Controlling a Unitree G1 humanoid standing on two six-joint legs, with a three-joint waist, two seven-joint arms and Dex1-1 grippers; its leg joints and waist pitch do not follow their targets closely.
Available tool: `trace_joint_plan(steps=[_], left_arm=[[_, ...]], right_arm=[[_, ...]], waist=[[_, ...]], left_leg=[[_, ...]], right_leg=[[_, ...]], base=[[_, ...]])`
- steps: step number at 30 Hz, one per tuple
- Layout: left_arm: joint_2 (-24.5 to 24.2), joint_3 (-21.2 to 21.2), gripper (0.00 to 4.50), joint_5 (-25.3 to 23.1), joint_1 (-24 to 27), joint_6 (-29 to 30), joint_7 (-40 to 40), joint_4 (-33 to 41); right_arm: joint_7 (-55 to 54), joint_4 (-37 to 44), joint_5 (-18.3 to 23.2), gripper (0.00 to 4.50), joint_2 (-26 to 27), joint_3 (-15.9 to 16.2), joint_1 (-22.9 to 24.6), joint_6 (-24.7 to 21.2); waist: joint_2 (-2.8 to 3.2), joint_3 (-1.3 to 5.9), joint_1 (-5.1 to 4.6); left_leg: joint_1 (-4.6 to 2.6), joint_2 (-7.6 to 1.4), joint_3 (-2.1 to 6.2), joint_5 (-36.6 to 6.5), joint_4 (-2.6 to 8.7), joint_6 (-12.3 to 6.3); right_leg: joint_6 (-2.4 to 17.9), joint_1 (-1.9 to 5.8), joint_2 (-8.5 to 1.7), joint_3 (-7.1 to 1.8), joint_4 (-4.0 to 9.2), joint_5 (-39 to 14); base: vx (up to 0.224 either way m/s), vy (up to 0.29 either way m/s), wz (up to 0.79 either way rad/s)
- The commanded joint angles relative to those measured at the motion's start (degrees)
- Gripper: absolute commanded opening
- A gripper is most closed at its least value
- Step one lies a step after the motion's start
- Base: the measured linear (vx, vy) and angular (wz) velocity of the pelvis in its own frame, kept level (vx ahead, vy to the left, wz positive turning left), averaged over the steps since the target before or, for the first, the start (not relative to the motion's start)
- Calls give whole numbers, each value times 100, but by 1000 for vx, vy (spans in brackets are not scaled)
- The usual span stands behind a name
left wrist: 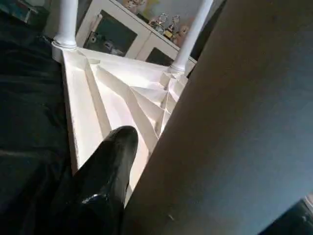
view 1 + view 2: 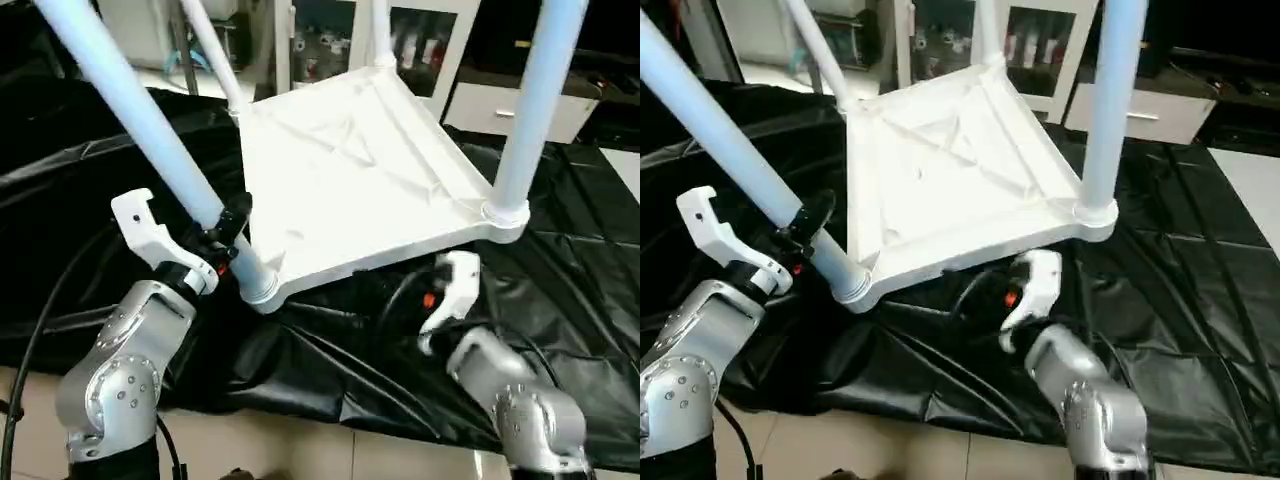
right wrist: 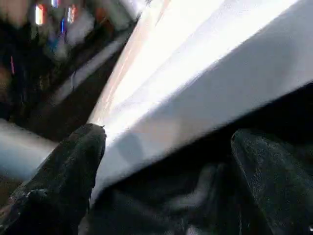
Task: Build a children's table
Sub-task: Flip table
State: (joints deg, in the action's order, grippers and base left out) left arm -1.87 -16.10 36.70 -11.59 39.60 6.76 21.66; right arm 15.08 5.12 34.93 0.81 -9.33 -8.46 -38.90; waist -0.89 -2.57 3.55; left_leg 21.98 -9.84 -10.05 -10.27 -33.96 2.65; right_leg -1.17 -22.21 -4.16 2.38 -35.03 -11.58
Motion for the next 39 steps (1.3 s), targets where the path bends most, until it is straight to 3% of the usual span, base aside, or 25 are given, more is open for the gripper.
trace_joint_plan(steps=[1,5,6,9,15,18,20,25,26,39], left_arm=[[170,-36,242,375,22,83,8,-7],[161,-62,242,465,28,96,-30,2],[156,-65,242,484,30,94,-41,1],[149,-60,242,497,48,101,-37,28],[148,-71,242,492,62,112,-14,43],[136,-91,242,498,60,110,-9,50],[132,-95,242,497,58,108,-7,51],[131,-105,242,506,59,101,-13,59],[129,-108,242,513,65,97,-22,69],[120,-143,241,482,100,70,-42,73]], right_arm=[[-119,-44,192,450,-17,-152,-62,-76],[-334,-216,492,450,143,-468,-307,-93],[-487,-320,600,450,218,-623,-421,-116],[-860,-752,930,450,371,-1078,-796,-154],[-1165,-1263,1186,450,415,-1462,-1212,-54],[-1113,-1461,1091,450,382,-1451,-1378,67],[-1081,-1509,1083,414,382,-1448,-1417,91],[-1034,-1656,1060,381,354,-1435,-1518,93],[-1026,-1756,1085,372,339,-1453,-1582,94],[-826,-1846,1038,260,259,-1410,-1719,314]], waist=[[6,294,26],[6,300,22],[-15,299,24],[-4,301,17],[-11,332,34],[-21,332,43],[-13,329,44],[-29,329,51],[-59,330,46],[-45,343,78]], left_leg=[[-111,-277,121,-1322,459,268],[-101,-267,116,-1221,461,312],[-100,-267,110,-1227,459,315],[-118,-265,109,-1308,459,354],[-106,-254,86,-899,424,332],[-92,-250,78,-840,419,315],[-96,-253,78,-901,424,324],[-99,-258,79,-935,427,330],[-95,-258,77,-921,426,318],[-95,-256,67,-761,404,232]], right_leg=[[689,158,-314,-226,421,-935],[663,172,-317,-219,402,-788],[646,174,-316,-219,411,-817],[614,151,-329,-223,414,-1023],[632,177,-311,-208,355,-404],[647,193,-316,-207,350,-366],[643,190,-320,-206,359,-474],[607,186,-325,-209,365,-597],[607,190,-323,-207,365,-586],[673,198,-321,-203,341,-429]], base=[[0,0,0],[0,0,0],[0,0,0],[0,0,0],[0,0,0],[0,0,0],[0,0,0],[0,0,0],[0,0,0],[0,0,0]])
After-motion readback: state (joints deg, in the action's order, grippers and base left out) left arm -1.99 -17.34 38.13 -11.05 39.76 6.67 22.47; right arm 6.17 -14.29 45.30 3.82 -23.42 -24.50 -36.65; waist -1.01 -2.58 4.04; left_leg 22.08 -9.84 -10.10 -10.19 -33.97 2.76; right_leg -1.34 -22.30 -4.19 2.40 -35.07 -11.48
